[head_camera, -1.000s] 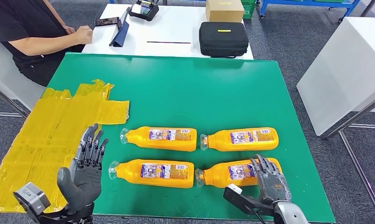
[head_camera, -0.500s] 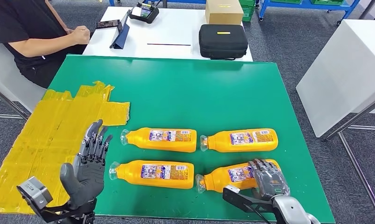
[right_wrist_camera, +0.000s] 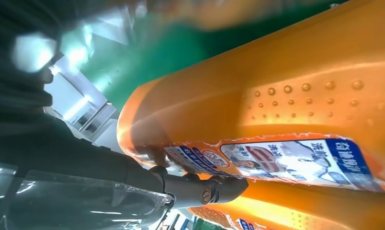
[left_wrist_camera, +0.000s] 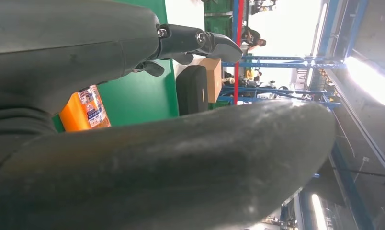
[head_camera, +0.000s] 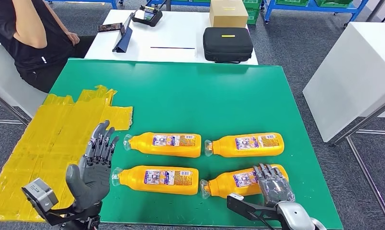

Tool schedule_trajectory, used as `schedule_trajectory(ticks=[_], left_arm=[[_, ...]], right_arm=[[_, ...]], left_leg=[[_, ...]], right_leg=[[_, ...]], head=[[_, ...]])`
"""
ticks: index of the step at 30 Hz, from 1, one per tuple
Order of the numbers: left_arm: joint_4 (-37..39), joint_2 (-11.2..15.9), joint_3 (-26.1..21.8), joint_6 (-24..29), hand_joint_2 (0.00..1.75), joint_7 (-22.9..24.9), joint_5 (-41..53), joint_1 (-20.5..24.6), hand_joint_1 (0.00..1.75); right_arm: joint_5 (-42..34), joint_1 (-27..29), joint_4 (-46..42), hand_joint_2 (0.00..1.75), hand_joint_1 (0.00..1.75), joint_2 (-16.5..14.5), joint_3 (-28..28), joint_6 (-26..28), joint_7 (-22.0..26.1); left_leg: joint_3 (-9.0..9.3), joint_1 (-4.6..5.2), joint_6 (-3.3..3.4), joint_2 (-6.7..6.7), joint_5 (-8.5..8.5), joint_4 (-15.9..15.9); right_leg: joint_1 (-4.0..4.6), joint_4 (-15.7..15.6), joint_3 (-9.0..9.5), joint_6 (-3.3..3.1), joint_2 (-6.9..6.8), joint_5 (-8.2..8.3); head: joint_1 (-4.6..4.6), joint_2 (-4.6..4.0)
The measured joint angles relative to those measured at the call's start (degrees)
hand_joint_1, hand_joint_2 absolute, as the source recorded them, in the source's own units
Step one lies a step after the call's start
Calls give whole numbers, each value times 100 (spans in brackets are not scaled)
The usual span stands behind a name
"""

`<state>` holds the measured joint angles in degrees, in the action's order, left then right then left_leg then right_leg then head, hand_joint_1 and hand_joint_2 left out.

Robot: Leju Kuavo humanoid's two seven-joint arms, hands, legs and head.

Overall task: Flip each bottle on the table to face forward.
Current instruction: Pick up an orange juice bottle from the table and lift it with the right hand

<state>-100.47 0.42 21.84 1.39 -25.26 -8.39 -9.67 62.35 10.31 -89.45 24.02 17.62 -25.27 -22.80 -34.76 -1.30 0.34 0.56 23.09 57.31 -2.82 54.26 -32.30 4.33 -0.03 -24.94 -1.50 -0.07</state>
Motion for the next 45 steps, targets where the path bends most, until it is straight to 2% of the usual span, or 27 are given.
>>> schedule_trajectory(ticks=[19, 28, 34, 39, 45], left_arm=[[89, -55, -7, -15, 0, 39, 16, 97, 0], [75, -55, -27, 62, 0, 30, 15, 25, 0], [-21, -44, -100, 150, 0, -9, 14, -115, 0], [-59, -27, -122, 204, 0, -70, 4, -170, 0], [-62, -5, -123, 225, 0, -106, -26, -179, 0]], right_arm=[[-22, -174, 317, 175, 0, 12, 200, 23, -254], [523, -136, 439, 175, 0, -83, 259, 474, -421], [1418, 13, 469, 175, 0, -407, -44, 1214, -1], [1717, 62, 532, 175, 0, -714, -372, 1240, 254], [1957, 50, 728, 175, 0, -907, -591, 1412, 541]], left_leg=[[82, -5, 6, 10, 36, -1], [79, -1, 14, 1, 39, -1], [57, 0, 14, 2, 39, -2], [40, -2, 23, 2, 29, -3], [28, -1, 22, 7, 32, -3]], right_leg=[[2, -33, 94, 11, 3, -26], [-2, -42, 107, 18, 3, -25], [0, -41, 89, 13, 6, -18], [2, -40, 70, 4, 6, -11], [1, -41, 59, 4, 8, -11]], head=[[1, 0], [1, 0], [-1, 0], [-1, 0], [1, 0]])
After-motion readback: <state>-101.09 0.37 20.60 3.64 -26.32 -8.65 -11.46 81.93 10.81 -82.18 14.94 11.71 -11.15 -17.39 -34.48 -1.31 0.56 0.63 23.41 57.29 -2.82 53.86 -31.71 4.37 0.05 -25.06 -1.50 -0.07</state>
